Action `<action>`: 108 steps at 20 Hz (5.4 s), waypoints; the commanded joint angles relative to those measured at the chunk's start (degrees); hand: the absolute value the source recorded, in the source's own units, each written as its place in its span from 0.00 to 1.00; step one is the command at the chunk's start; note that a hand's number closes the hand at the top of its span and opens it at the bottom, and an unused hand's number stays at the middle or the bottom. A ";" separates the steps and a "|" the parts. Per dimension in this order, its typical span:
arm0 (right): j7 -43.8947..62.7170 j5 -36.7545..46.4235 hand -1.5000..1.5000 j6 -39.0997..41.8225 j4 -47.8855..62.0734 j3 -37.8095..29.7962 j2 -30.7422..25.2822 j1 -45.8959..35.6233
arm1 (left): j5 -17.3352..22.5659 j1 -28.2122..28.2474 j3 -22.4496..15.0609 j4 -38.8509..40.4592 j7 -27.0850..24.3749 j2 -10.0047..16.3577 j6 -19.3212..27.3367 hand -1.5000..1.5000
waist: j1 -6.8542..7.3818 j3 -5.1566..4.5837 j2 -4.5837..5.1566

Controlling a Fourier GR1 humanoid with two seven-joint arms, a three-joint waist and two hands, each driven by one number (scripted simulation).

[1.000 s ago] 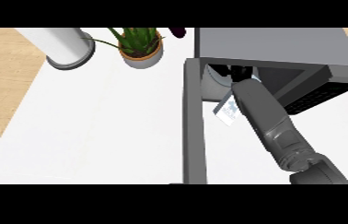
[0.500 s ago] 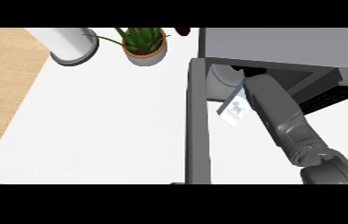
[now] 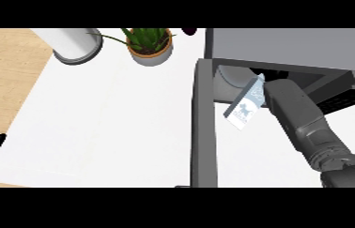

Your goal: Pick up the milk, place it into the microwave and close the microwave

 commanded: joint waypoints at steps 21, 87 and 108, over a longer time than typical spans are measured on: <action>1.21 4.59 0.00 -6.04 1.30 3.39 2.44 -0.08 | -4.31 -4.99 -1.51 3.82 -0.74 0.02 2.06 0.00 | 1.32 0.06 0.38; -8.43 -12.39 1.00 44.85 -56.72 10.35 9.02 57.37 | -22.03 -0.47 -22.62 1.51 -6.40 -6.55 -6.12 1.00 | -7.87 -0.40 -3.63; 0.81 -20.16 0.00 50.49 -85.20 2.11 -2.37 74.18 | -34.13 -31.88 -58.88 27.89 -1.70 -6.55 26.55 1.00 | -7.78 -0.29 -3.05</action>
